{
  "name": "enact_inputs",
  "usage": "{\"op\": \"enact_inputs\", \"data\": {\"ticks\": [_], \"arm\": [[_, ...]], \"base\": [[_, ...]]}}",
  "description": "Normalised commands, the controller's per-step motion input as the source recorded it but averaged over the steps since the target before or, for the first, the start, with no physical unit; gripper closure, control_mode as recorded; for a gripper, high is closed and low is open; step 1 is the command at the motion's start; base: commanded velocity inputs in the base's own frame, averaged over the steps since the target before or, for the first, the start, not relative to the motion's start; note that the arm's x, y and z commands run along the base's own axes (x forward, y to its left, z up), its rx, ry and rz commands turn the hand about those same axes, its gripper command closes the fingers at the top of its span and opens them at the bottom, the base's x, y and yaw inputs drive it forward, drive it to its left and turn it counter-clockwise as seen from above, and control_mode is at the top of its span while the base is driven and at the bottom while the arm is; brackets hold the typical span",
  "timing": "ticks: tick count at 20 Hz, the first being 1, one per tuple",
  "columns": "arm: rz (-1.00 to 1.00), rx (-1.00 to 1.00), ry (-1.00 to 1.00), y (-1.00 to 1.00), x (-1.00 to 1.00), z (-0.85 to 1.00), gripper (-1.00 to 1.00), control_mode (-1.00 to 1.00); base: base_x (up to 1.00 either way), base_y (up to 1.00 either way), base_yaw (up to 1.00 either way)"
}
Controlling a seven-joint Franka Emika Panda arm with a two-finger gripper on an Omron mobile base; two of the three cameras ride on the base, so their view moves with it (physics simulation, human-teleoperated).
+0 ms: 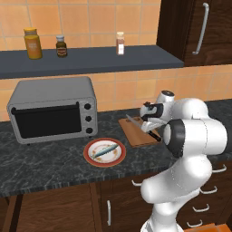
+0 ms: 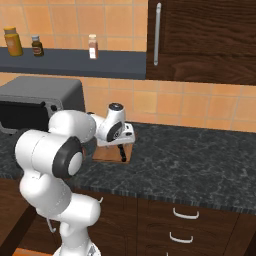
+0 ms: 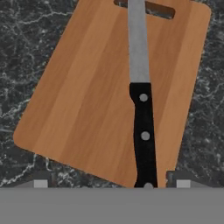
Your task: Pick up the knife from the drawer and place it on the cutting board. Then place the meat from the plate to the cutting board.
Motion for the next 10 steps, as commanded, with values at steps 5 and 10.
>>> {"op": "enact_inputs", "data": {"ticks": [5, 10], "arm": [[0.0, 0.0, 0.02, 0.28, -0.37, 0.05, -1.0, -1.0], [0.0, 0.0, 0.04, 0.35, -0.35, 0.06, -1.0, -1.0]], "base": [[0.0, 0.0, 0.0], [0.0, 0.0, 0.0]]}}
